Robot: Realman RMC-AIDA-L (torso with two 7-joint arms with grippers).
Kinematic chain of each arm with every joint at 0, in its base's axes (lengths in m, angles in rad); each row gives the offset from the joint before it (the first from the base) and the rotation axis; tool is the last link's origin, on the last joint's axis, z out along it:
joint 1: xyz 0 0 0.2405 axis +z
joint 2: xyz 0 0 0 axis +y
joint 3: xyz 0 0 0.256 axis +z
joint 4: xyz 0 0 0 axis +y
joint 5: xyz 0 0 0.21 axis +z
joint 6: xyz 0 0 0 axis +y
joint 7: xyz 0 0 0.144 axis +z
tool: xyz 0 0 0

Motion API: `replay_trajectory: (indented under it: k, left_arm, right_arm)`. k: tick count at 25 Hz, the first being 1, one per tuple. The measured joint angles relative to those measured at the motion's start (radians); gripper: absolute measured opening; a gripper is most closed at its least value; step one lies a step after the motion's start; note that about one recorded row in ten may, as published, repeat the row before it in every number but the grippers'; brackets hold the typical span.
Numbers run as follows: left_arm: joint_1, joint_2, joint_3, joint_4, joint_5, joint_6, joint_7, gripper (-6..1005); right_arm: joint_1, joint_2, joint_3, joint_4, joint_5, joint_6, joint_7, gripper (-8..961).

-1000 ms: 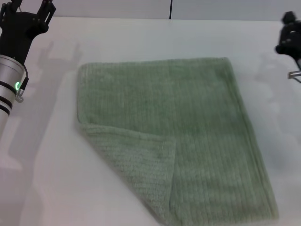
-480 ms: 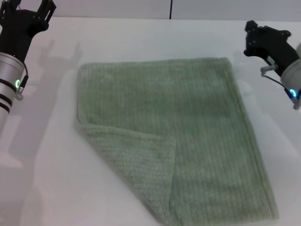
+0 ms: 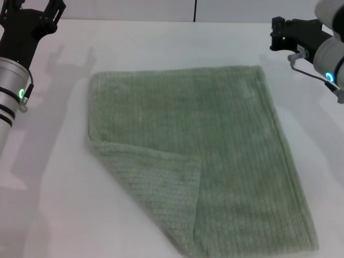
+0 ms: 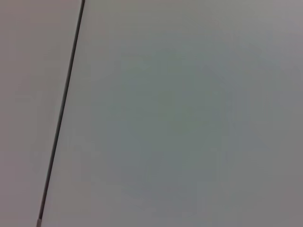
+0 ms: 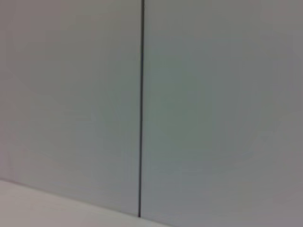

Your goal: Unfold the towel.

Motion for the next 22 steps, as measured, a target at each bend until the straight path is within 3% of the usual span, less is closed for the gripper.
replay_trajectory:
  k: [1,10,12,15,16,22]
  left_arm:
    - [-0.001,0.0,0.0,0.0,0.0,0.0,0.0,797]
    - [0.0,0.002,0.0,0.002,-0.002,0.0,0.0,798]
    - [0.0,0.002,0.0,0.003,-0.002,0.0,0.0,798]
    - [-0.001,0.002,0.0,0.004,-0.003,0.002,0.0,798]
    - [-0.001,0.002,0.0,0.004,-0.003,0.003,0.0,797]
    - [-0.002,0.002,0.0,0.004,-0.004,0.008,0.0,797]
  right_arm:
    - [0.01,0.0,0.003,-0.051,0.002,0.096,-0.001,4]
    - [0.068,0.008,0.067,-0.174,0.065,0.389,-0.046,6]
    - [0.107,0.021,0.15,-0.189,0.214,0.526,-0.193,7]
    - [0.128,0.035,0.214,-0.19,0.309,0.611,-0.302,8]
    - [0.146,0.049,0.282,-0.189,0.375,0.686,-0.398,8]
    - [0.219,0.056,0.366,-0.139,0.402,0.838,-0.48,10]
